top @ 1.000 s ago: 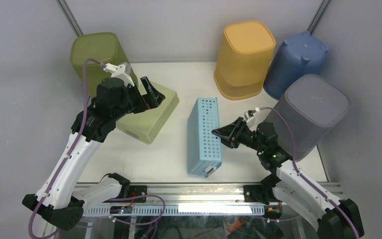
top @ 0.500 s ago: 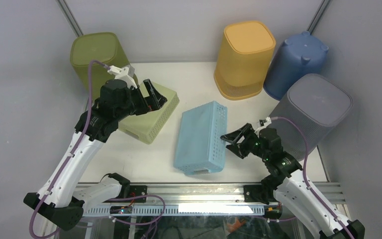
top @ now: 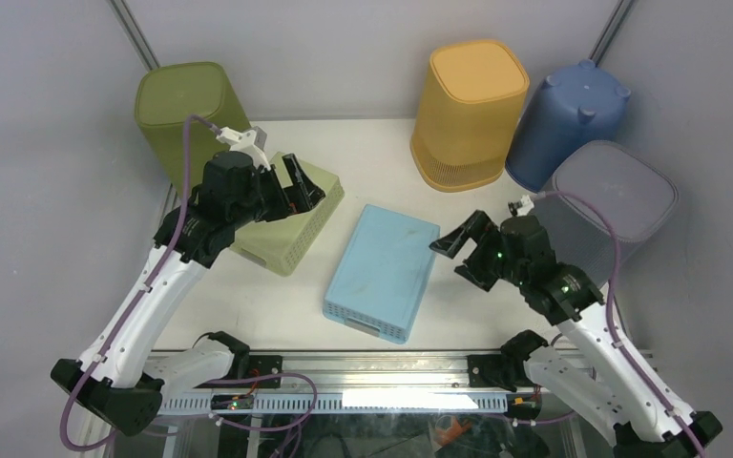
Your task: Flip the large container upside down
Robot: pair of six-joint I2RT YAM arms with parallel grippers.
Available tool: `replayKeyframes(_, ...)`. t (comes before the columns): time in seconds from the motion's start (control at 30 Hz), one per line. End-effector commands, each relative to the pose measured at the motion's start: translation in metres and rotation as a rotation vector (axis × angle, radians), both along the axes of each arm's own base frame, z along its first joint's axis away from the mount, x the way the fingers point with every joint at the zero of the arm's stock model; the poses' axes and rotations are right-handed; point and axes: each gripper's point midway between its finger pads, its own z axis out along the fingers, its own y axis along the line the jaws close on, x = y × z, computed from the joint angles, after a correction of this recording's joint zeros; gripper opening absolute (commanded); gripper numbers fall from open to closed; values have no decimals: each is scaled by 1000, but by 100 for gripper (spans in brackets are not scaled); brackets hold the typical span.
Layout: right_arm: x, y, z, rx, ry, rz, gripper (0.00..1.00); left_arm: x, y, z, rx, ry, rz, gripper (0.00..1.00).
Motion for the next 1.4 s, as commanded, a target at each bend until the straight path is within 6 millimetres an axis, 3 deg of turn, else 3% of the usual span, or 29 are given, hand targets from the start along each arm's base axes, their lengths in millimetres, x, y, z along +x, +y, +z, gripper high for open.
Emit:
replayKeyframes(0.0, 25, 14, 69, -81, -202, 88, 99, 16, 2, 7, 11, -49, 39, 99)
replayKeyframes(0.1, 41, 33, 118, -164, -326, 172, 99, 29, 2, 12, 18, -51, 72, 99)
replayKeyframes(0.2, 64, 46, 162, -311, -420, 237, 99, 44, 0, 31, 15, -80, 100, 99)
replayKeyframes(0.27, 86, 38, 190, -441, -453, 210, 99, 56, 2, 49, 17, -117, 138, 99)
replayKeyframes(0.3, 96, 30, 218, -485, -490, 159, 99, 61, 2, 61, 16, -144, 146, 99)
replayKeyframes(0.33, 106, 22, 231, -540, -508, 113, 99, 65, 0, 73, 14, -167, 139, 99)
replayKeyframes(0.4, 120, 8, 260, -614, -561, 30, 99, 69, -7, 104, -4, -234, 98, 99)
replayKeyframes(0.57, 119, -11, 326, -610, -755, -61, 99, 66, -4, 180, -30, -432, 78, 99)
replayKeyframes(0.67, 107, -21, 349, -537, -847, -108, 99, 53, 2, 206, -23, -546, 49, 99)
replayKeyframes(0.77, 92, -24, 361, -453, -936, -114, 99, 38, 3, 224, -37, -643, 12, 99)
replayKeyframes(0.9, 79, -26, 364, -397, -1012, -105, 99, 30, 8, 227, -34, -670, 11, 99)
replayKeyframes(1.13, 82, -26, 356, -415, -979, -104, 99, 28, 15, 216, -36, -664, 45, 99)
replayKeyframes(1.27, 84, -26, 352, -421, -956, -106, 99, 27, 14, 218, -57, -659, 46, 99)
replayKeyframes(1.37, 82, -29, 352, -422, -946, -114, 99, 26, 25, 223, -119, -638, 131, 99)
